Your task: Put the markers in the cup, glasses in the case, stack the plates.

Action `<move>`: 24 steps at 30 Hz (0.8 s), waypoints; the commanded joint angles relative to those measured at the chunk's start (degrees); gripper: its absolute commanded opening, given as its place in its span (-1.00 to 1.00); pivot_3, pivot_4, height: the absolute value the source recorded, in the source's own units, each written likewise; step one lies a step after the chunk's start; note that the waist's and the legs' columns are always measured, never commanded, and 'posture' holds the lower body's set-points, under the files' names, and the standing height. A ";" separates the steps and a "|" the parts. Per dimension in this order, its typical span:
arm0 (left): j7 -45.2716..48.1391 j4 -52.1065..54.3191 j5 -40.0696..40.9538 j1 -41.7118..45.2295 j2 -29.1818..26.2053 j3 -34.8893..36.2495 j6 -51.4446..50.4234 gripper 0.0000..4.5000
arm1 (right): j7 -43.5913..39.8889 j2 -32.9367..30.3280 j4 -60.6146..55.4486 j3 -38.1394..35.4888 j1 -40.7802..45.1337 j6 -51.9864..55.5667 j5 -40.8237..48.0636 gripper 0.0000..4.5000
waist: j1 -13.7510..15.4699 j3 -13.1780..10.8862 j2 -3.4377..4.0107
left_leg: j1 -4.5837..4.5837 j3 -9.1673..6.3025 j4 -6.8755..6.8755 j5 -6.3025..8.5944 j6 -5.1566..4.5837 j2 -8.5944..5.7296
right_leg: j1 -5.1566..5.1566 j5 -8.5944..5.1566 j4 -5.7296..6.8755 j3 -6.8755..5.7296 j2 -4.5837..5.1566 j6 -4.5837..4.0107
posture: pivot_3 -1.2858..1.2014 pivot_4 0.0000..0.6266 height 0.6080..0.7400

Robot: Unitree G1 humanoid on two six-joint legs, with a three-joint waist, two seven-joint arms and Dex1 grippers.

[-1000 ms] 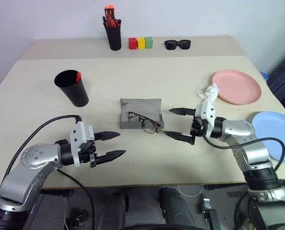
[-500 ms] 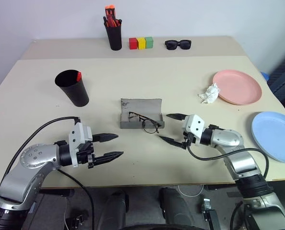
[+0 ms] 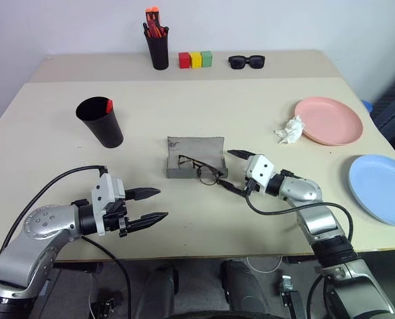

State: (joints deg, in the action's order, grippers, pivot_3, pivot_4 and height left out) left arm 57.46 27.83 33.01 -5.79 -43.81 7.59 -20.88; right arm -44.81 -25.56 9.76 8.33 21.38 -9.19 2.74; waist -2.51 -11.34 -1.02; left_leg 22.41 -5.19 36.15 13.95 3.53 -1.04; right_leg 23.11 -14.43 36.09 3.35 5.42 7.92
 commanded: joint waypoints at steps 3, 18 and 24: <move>-0.67 2.36 0.65 -0.45 -0.01 0.97 0.14 0.32 | 0.23 0.80 0.56 -1.70 2.63 -0.77 2.09 0.98 | 0.01 0.00 0.00 | 0.00 0.00 0.01 0.00 0.00 0.00 | 0.00 0.00 0.00 0.00 0.00 0.00 | 0.03 -0.52 1.00; -1.99 2.93 0.62 -0.04 0.70 -0.38 -0.18 0.32 | 0.21 1.48 6.37 -2.08 8.12 -2.69 2.57 0.98 | -0.10 0.00 0.00 | 0.00 0.00 0.00 0.00 0.00 0.00 | 0.00 0.00 0.01 0.00 0.00 0.00 | 0.03 -0.52 1.00; -2.33 3.23 0.66 -0.03 0.87 -0.48 -0.37 0.32 | 0.16 2.55 12.59 -1.84 12.20 -5.01 2.10 0.98 | -0.03 0.00 0.00 | -0.01 0.00 -0.01 0.00 0.00 0.00 | 0.00 0.01 0.01 0.00 0.00 0.01 | 0.03 -0.52 1.00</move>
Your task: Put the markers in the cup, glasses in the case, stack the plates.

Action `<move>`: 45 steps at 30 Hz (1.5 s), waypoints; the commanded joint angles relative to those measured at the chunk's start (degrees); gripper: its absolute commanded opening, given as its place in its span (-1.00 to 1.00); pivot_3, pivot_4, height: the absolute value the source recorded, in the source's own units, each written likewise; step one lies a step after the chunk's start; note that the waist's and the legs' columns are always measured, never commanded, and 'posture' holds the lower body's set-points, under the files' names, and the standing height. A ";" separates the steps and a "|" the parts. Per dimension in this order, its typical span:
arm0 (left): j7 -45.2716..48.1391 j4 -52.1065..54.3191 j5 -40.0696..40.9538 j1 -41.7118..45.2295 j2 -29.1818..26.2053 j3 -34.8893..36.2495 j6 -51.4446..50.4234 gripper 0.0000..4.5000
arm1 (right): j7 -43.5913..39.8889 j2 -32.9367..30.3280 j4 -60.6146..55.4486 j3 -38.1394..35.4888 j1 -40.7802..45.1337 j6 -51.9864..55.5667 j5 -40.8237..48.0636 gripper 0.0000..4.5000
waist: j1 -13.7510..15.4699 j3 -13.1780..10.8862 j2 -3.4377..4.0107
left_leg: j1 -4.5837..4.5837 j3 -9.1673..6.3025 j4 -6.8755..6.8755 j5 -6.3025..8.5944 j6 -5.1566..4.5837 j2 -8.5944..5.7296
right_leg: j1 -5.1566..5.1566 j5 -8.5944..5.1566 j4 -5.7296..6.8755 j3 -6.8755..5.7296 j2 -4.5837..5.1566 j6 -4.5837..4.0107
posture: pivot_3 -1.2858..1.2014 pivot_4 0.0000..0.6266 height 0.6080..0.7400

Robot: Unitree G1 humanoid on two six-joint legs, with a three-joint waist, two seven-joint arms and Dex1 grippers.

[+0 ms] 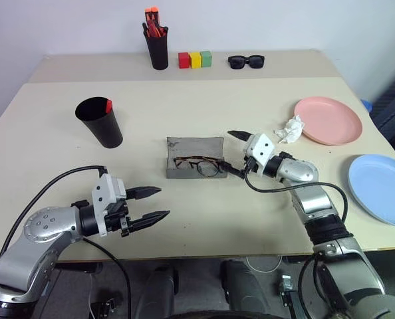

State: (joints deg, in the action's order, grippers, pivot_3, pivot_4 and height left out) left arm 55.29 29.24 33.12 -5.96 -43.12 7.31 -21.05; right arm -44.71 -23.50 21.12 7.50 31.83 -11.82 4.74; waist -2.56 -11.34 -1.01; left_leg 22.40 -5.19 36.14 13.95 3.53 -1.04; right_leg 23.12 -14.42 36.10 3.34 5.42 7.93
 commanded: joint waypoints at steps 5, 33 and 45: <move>-0.50 2.07 0.63 -0.20 0.18 -0.09 -0.28 0.32 | -0.41 1.46 3.88 -0.87 3.78 -3.40 0.47 0.98 | 0.00 0.00 0.00 | 0.00 0.00 0.00 0.00 0.00 0.00 | 0.00 0.00 0.00 0.00 0.00 0.00 | 0.03 -0.52 1.00; 0.62 -0.24 -0.34 2.13 0.92 -2.37 -0.06 0.32 | 3.66 -4.14 -15.82 -11.16 -4.98 22.82 12.42 0.98 | 0.06 0.00 0.03 | 0.00 0.01 0.02 0.00 0.00 -0.01 | -0.01 0.00 0.01 0.02 0.00 -0.01 | 0.03 -0.52 1.00; 2.13 -2.70 -1.15 4.30 1.05 -3.26 0.47 0.32 | -12.77 -10.98 -23.65 -0.45 3.93 50.06 21.28 0.98 | 0.06 -0.01 0.04 | 0.02 0.00 0.00 0.00 -0.01 0.00 | 0.01 -0.01 -0.02 0.01 0.00 -0.02 | 0.03 -0.52 1.00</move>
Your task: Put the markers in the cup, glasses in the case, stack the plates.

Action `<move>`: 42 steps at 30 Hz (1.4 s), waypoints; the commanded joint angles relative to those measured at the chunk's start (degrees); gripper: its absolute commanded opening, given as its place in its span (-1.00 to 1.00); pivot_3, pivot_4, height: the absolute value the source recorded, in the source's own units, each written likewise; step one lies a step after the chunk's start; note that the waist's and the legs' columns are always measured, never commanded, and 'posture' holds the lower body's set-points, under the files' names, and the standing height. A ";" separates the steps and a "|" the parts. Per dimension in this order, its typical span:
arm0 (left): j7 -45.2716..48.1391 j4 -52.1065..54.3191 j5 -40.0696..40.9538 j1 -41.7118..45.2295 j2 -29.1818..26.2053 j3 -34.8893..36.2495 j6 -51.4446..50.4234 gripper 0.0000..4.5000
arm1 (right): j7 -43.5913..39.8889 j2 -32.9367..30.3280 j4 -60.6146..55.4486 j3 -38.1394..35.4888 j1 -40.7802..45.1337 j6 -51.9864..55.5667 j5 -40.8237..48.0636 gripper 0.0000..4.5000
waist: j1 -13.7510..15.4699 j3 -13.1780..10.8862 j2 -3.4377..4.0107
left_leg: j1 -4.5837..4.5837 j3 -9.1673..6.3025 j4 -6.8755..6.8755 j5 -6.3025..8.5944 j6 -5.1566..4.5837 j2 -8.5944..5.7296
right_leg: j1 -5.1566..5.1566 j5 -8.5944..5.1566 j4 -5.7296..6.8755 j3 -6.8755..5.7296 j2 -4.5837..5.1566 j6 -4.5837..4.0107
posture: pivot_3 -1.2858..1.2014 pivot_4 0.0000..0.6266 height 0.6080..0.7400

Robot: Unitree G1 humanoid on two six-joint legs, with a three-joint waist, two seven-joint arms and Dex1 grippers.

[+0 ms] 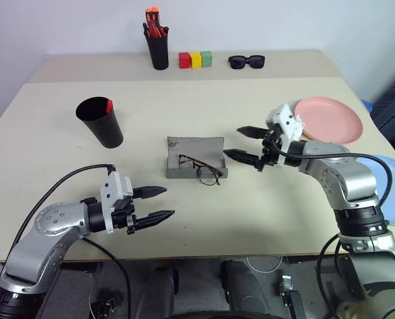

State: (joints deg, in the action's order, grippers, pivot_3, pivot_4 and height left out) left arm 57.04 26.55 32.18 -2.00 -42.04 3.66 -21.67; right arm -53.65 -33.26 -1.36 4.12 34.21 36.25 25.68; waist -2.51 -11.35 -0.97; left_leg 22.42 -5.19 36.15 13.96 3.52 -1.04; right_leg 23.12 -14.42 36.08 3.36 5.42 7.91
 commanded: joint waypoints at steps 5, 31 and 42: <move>0.63 -0.39 -0.48 0.43 -0.06 0.59 1.35 0.32 | -5.27 0.79 1.23 7.01 3.47 3.52 -1.22 0.98 | 0.02 0.00 0.00 | 0.05 0.00 0.00 0.00 0.00 0.00 | 0.03 0.00 -0.02 0.00 0.00 0.01 | 0.03 -0.52 1.00; -1.40 1.66 -0.37 -2.18 0.24 0.96 1.92 0.32 | -8.82 8.55 7.90 13.27 8.52 2.76 -6.08 0.74 | -0.03 0.00 0.00 | 0.05 0.00 -0.02 0.00 0.00 0.00 | 0.10 0.03 0.00 -0.01 0.00 0.06 | 0.03 -0.52 1.00; -1.66 1.74 -0.35 -2.37 0.17 0.85 1.90 0.32 | -8.36 8.97 8.48 13.28 7.78 0.86 -8.11 -0.98 | -0.04 0.00 0.00 | 0.05 0.00 -0.03 0.00 0.00 0.00 | 0.10 0.03 0.01 -0.01 0.00 0.06 | 0.03 -0.52 1.00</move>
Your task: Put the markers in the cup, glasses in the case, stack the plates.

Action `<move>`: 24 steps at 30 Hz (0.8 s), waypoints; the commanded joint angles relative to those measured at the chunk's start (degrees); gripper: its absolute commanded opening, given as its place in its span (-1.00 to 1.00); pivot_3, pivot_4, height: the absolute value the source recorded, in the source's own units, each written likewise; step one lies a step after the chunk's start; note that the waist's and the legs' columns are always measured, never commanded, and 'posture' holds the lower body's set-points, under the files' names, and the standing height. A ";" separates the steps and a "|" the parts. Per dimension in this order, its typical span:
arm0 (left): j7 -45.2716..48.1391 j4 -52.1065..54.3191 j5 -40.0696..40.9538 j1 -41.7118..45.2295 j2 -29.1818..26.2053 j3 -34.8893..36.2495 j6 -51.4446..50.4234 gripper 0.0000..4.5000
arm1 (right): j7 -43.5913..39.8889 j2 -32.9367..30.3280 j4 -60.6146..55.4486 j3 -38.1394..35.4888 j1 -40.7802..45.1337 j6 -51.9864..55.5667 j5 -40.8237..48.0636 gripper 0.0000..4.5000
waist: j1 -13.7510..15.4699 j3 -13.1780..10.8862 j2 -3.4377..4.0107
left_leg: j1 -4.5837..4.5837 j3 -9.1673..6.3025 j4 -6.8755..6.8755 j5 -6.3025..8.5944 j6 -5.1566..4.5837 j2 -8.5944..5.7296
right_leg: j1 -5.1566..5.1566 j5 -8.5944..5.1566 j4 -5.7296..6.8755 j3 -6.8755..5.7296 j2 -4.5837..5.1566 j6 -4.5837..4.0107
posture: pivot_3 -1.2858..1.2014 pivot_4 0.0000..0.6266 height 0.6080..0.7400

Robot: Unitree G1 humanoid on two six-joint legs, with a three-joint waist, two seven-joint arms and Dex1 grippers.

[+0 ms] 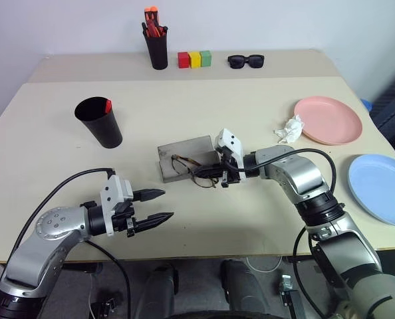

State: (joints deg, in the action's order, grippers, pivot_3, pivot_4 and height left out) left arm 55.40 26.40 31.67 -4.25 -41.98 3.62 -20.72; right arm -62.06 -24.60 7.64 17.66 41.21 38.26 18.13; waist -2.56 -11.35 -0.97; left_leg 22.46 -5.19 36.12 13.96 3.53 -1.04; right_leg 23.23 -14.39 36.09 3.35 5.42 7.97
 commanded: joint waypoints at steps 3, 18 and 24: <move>-0.03 1.94 0.13 -0.17 0.07 0.89 0.95 0.32 | 0.18 0.24 -0.71 -0.26 0.64 -1.35 -0.85 -0.98 | 0.02 0.00 0.00 | 0.00 0.00 0.01 0.00 0.00 0.00 | 0.00 0.00 -0.01 0.00 0.00 0.00 | 0.03 -0.52 1.00; 0.03 1.92 0.10 -0.16 0.08 0.63 0.99 0.32 | 0.63 -0.55 -3.04 -0.32 -0.44 -1.73 -2.26 -0.39 | 0.02 0.00 0.00 | 0.00 0.00 0.01 0.00 0.00 0.00 | 0.00 -0.01 -0.01 0.00 0.00 -0.01 | 0.03 -0.52 1.00; 0.00 1.85 0.10 0.01 0.16 0.47 0.94 0.32 | 1.80 -1.04 -4.49 -0.51 -1.17 -1.27 -2.74 0.46 | 0.02 0.00 0.00 | 0.00 0.00 0.00 0.00 0.00 0.00 | 0.00 -0.02 -0.01 0.00 0.00 -0.04 | 0.03 -0.52 1.00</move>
State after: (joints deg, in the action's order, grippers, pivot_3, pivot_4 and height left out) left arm 55.16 26.71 31.67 -4.24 -41.98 3.60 -20.72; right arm -60.55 -25.08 5.64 17.66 40.30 36.85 15.45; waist -2.54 -11.35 -0.97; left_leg 22.47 -5.19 36.12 13.96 3.53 -1.04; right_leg 23.23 -14.41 36.08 3.35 5.42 7.93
